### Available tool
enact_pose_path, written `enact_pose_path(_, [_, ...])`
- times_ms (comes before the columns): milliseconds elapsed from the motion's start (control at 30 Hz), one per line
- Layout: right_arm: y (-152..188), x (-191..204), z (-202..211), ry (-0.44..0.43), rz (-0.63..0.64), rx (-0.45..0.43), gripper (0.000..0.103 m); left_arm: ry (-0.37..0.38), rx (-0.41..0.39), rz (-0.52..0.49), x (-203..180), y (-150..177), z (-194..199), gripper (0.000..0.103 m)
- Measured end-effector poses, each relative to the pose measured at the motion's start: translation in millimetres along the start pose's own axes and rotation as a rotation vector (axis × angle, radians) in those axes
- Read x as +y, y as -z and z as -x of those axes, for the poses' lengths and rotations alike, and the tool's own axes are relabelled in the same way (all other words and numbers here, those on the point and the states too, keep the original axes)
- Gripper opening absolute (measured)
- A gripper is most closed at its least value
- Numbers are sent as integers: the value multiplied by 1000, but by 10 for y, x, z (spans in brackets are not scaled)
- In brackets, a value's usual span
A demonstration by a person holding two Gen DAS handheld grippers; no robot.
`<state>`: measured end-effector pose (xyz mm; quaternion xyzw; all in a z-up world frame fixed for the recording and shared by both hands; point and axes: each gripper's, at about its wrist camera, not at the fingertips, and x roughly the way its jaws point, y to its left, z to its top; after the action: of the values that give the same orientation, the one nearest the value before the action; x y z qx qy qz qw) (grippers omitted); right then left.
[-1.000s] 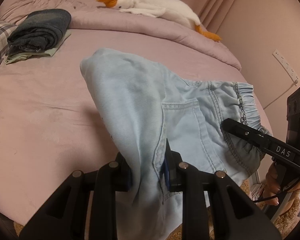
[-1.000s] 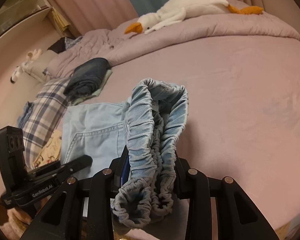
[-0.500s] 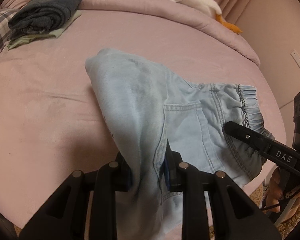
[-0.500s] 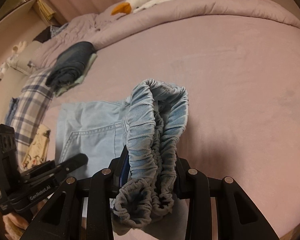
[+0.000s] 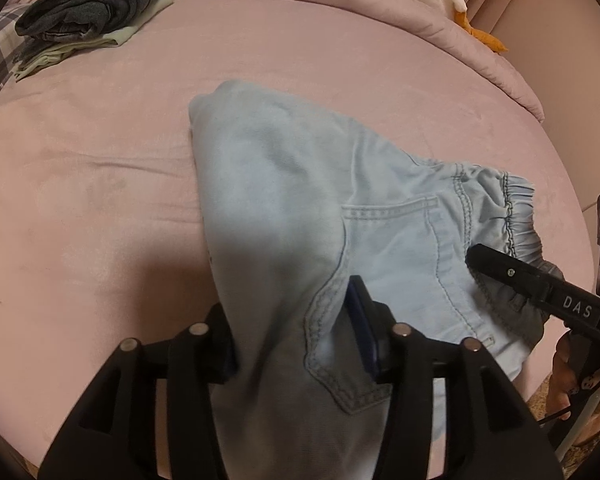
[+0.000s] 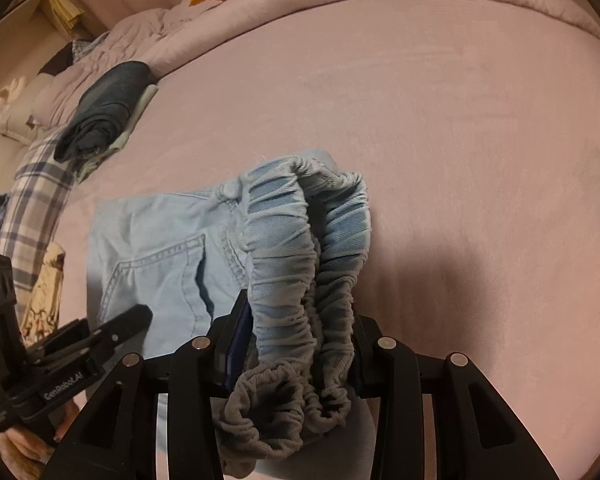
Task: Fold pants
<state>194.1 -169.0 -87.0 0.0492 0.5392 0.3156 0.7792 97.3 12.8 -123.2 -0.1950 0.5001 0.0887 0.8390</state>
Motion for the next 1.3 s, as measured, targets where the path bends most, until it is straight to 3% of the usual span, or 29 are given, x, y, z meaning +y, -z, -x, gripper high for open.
enact_pose_path(167, [24, -40, 24, -9, -3, -15, 45, -34, -11, 28, -7, 58, 53, 61])
enact_pose_path(267, [50, -2, 70, 42, 7, -35, 64, -63, -38, 4, -38, 121, 218, 61])
enact_pose_path(333, [71, 30, 151, 96, 23, -48, 69, -95, -98, -27, -89, 169, 426, 61])
enact_pose_path(467, [122, 95, 389, 134, 72, -108, 71, -73, -189, -37, -126, 228, 824, 79])
enact_pose_path(533, [152, 137, 564, 148, 96, -151, 76, -81, -222, -48, -146, 235, 976, 83])
enact_pose_path(667, [218, 152, 926, 121, 111, -244, 85, -84, -281, -63, -187, 267, 1252, 98])
enact_pose_path(933, [290, 242, 1362, 79, 119, -361, 86, -84, -326, -72, -312, 312, 1500, 102])
enact_pose_path(1300, [343, 305, 1347, 95, 102, -377, 86, -42, -305, -76, -476, 349, 1527, 103])
